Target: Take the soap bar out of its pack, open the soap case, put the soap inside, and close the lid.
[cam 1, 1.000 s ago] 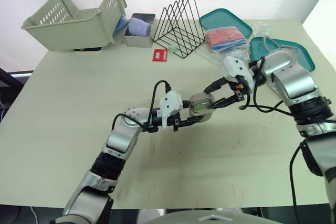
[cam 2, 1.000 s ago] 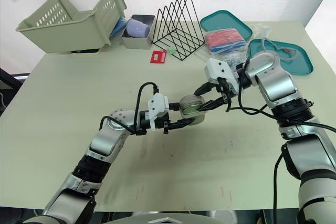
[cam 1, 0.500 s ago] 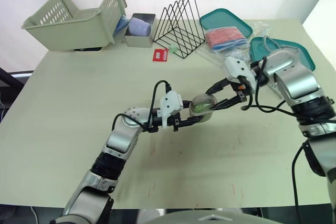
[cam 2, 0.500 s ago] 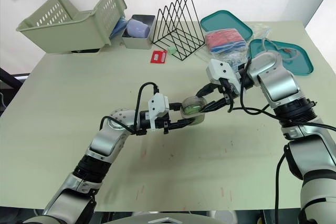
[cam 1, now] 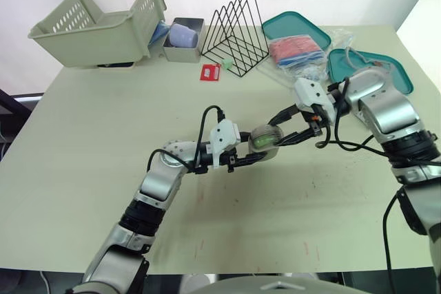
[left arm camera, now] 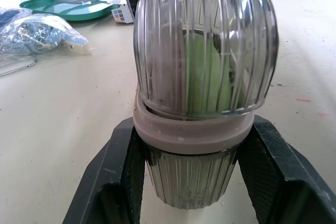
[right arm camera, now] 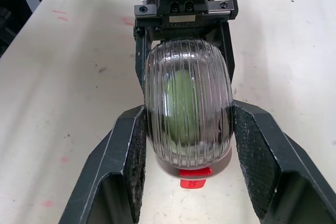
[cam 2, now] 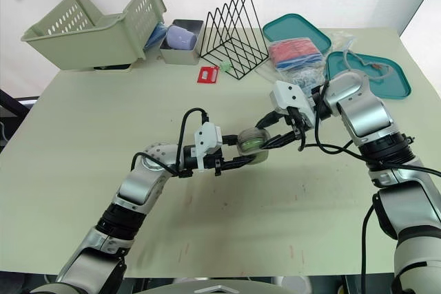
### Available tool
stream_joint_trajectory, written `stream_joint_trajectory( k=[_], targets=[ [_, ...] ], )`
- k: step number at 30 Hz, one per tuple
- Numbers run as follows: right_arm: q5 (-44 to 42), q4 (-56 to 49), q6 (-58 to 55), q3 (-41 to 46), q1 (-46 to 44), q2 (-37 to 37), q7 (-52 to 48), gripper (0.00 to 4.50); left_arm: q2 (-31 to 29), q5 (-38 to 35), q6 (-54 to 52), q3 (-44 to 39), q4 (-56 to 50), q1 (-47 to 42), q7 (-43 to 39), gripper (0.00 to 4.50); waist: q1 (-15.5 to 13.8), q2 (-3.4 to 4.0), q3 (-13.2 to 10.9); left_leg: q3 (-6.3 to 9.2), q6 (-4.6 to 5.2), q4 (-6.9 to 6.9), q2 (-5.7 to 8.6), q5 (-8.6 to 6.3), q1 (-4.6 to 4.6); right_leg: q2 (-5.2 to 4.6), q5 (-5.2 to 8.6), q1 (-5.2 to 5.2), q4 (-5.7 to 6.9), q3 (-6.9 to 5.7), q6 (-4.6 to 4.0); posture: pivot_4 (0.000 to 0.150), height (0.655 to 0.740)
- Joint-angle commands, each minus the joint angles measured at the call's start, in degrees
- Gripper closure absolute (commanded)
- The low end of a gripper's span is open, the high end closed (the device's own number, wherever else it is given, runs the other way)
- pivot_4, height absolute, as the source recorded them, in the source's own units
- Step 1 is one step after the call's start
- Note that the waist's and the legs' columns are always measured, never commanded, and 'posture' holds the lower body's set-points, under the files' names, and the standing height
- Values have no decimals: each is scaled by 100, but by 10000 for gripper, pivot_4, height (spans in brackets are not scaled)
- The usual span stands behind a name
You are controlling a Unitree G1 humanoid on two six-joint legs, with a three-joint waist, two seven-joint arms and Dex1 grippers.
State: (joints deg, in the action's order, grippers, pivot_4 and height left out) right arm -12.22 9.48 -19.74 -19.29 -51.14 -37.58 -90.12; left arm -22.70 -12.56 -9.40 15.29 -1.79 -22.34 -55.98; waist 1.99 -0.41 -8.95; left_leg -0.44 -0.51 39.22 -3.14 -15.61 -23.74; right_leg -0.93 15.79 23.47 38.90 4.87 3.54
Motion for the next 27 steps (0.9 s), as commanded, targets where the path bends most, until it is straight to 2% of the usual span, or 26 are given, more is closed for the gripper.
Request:
stream_joint_trajectory(
  k=[1,27],
  targets=[
    [244,93,10,-192,116,12,77,26498,46,-67,75,-42,-270,-45,12,25036,0,0,0,0,0,0,0,0,0,0,0,0,0,0,0,1500,7400],
    [554,804,256,-350,-322,91,78,26498,39,-100,76,-66,-278,-35,9,25036,22,0,1,1,0,0,-1,0,5,1,0,-3,3,0,0,1500,7400]
  ],
)
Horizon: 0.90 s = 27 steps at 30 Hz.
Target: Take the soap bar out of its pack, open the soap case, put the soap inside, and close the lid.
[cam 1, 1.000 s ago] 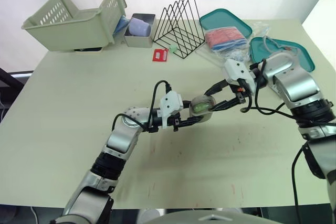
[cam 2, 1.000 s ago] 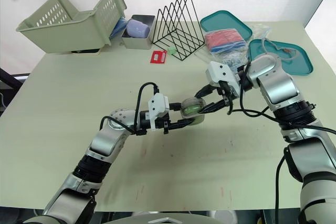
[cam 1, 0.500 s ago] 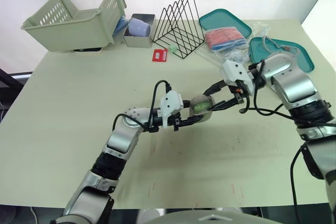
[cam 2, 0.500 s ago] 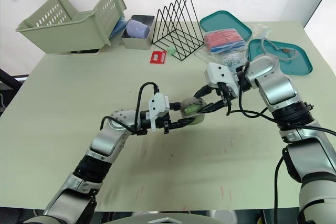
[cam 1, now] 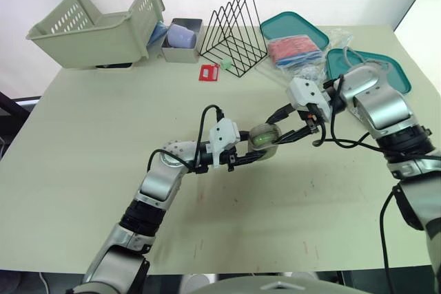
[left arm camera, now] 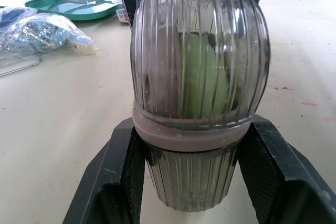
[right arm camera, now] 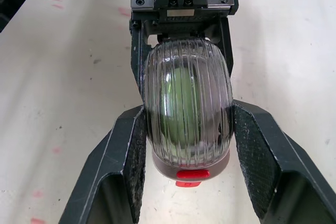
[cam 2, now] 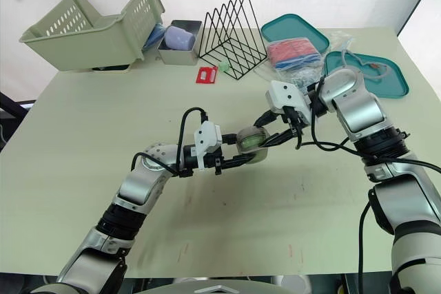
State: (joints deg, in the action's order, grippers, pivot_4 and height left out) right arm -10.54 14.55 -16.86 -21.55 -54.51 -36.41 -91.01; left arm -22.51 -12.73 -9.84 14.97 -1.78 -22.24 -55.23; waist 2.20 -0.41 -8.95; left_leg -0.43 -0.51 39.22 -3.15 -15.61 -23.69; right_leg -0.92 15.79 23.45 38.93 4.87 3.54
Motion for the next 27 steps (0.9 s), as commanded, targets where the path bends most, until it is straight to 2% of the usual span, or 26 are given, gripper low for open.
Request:
stream_joint_trajectory(
  k=[1,27],
  targets=[
    [383,309,-35,-133,6,-25,161,26498,20,-85,121,-35,-278,-47,-65,25036,1,0,0,0,0,0,0,0,0,0,0,0,0,0,0,1500,7400],
    [234,-88,-335,-37,143,-108,58,26498,41,-70,95,5,-302,-43,-89,25036,4,0,0,0,0,0,0,0,-1,0,0,0,0,0,0,1500,7400]
  ],
)
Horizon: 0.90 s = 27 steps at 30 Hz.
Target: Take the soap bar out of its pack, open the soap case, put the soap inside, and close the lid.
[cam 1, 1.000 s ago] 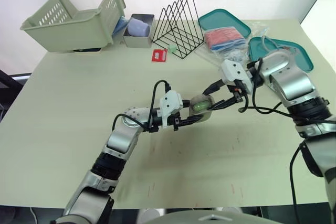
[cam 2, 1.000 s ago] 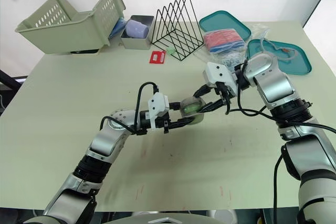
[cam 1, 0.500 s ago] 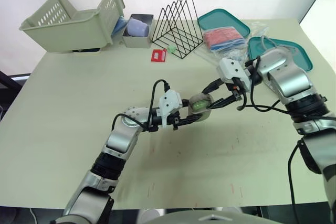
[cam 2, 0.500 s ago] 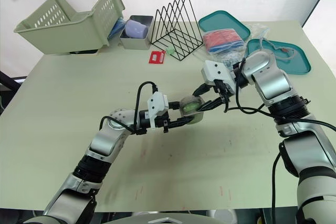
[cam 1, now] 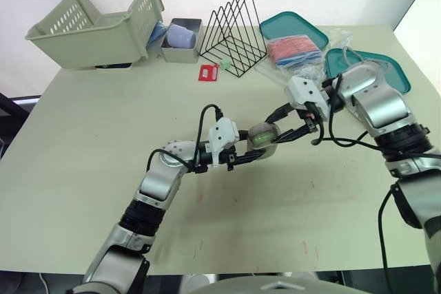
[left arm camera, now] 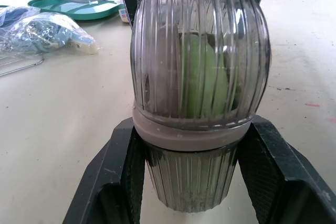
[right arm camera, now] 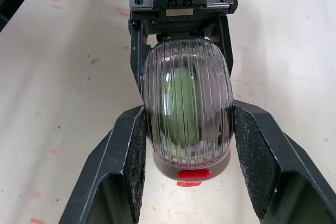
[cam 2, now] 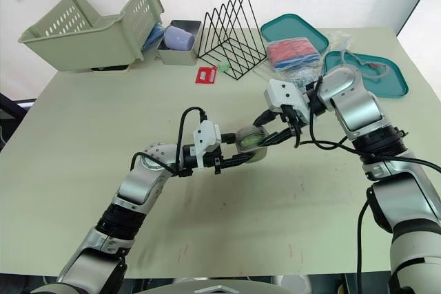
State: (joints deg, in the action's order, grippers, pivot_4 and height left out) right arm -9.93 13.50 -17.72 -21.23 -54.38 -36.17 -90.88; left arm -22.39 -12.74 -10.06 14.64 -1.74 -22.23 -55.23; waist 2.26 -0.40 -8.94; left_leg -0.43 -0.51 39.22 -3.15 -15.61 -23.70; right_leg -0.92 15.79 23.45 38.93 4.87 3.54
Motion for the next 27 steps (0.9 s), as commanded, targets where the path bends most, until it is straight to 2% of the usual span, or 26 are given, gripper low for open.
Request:
stream_joint_trajectory(
  k=[1,2,3,4,6,17,27],
  targets=[
    [141,-16,-320,-71,132,-151,1,21503,29,-68,119,37,-302,-47,-93,25036,-4,0,0,0,0,0,0,0,0,0,0,0,0,0,0,1500,7400],
    [135,-15,-287,-33,142,-120,70,16255,29,-68,123,37,-297,-47,-98,25036,-8,0,0,0,0,0,0,0,0,0,0,0,0,0,0,1500,7400],
    [132,-15,-251,-10,152,-101,112,13809,30,-66,126,37,-293,-47,-102,25036,-10,-1,0,1,0,0,0,0,-1,0,0,0,-1,-1,0,1500,7400],
    [139,-13,-223,7,159,-84,144,7344,31,-64,129,36,-289,-47,-106,25036,-20,-1,-1,1,0,0,0,0,-3,0,0,0,-3,-1,0,1500,7400],
    [166,6,-145,30,172,-56,175,113,36,-60,134,36,-286,-44,-113,25036,-22,1,-2,-1,0,0,2,0,-8,-2,0,4,-4,0,0,1500,7400],
    [209,69,-7,77,205,-160,50,113,14,-56,109,44,-357,16,-101,25036,-24,2,-2,0,0,0,1,0,-10,-2,0,5,-5,-1,0,1500,7400],
    [45,661,104,429,19,-552,-162,113,26,-54,133,47,-325,3,-104,25036,-29,1,-3,-2,0,0,1,0,-9,-2,0,5,-6,0,0,1500,7400]
  ],
)
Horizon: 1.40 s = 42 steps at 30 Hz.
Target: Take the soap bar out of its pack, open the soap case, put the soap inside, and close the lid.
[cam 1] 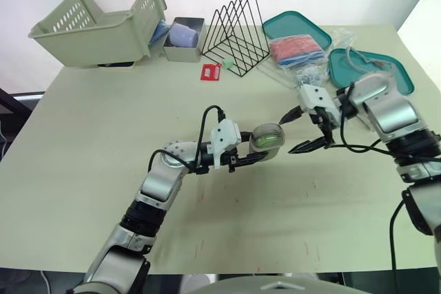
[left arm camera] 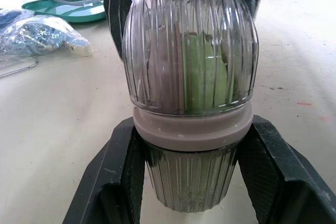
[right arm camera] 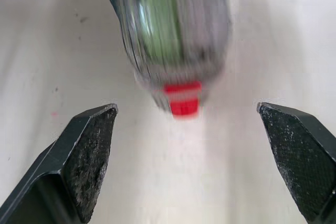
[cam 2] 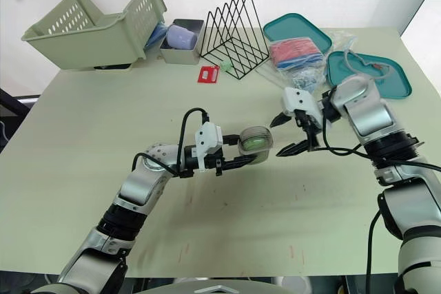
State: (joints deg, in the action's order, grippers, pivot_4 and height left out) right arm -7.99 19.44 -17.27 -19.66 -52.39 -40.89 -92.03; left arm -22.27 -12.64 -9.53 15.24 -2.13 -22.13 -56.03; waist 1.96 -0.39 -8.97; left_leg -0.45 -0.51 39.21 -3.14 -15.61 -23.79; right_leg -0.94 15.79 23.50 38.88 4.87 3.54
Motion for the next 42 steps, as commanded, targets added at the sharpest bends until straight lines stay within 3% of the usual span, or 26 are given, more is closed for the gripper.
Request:
stream_joint_trajectory(
  k=[1,2,8,10,11,12,13,24,42],
  targets=[
    [-176,133,67,327,-197,-82,-46,113,14,-66,81,-13,-283,-8,-26,25036,0,0,0,0,0,0,0,0,0,0,0,0,0,0,0,1500,7400],
    [-218,199,29,385,-223,-80,-46,113,15,-64,85,-13,-275,-12,-27,25036,1,0,0,0,0,0,0,0,0,0,0,0,0,0,0,1500,7400],
    [-639,717,-252,919,-497,127,97,18431,8,-66,87,-27,-256,-27,-34,25036,6,1,0,-1,0,0,0,0,1,0,0,0,1,2,0,1500,7400],
    [-726,757,-331,1026,-531,190,120,28148,3,-67,87,-33,-252,-27,-37,25036,5,1,0,0,0,0,0,0,1,0,0,0,1,1,0,1500,7400],
    [-779,724,-422,1060,-528,202,101,35308,1,-67,86,-36,-251,-26,-37,25036,5,1,0,0,0,-1,-1,0,1,0,0,0,0,1,0,1500,7400],
    [-838,647,-523,1080,-513,203,70,37031,-3,-67,82,-39,-257,-21,-37,25036,4,1,0,0,0,-1,-1,0,1,0,0,0,0,1,0,1500,7400],
    [-909,548,-626,1100,-486,201,37,43875,-8,-67,79,-40,-264,-14,-37,25036,4,1,0,-1,0,-1,-1,0,0,0,0,0,0,1,0,1500,7400],
    [-1472,-862,-1222,861,98,32,-33,44502,-1,-65,81,-36,-238,-42,-41,25036,1,1,-1,1,0,0,0,0,0,0,0,0,1,0,0,1500,7400],
    [-1125,-855,-617,656,285,154,-39,44502,13,-41,89,-34,-250,-38,5,25036,1,1,-1,1,0,0,0,0,-1,0,0,0,1,0,0,1500,7400]
  ],
)
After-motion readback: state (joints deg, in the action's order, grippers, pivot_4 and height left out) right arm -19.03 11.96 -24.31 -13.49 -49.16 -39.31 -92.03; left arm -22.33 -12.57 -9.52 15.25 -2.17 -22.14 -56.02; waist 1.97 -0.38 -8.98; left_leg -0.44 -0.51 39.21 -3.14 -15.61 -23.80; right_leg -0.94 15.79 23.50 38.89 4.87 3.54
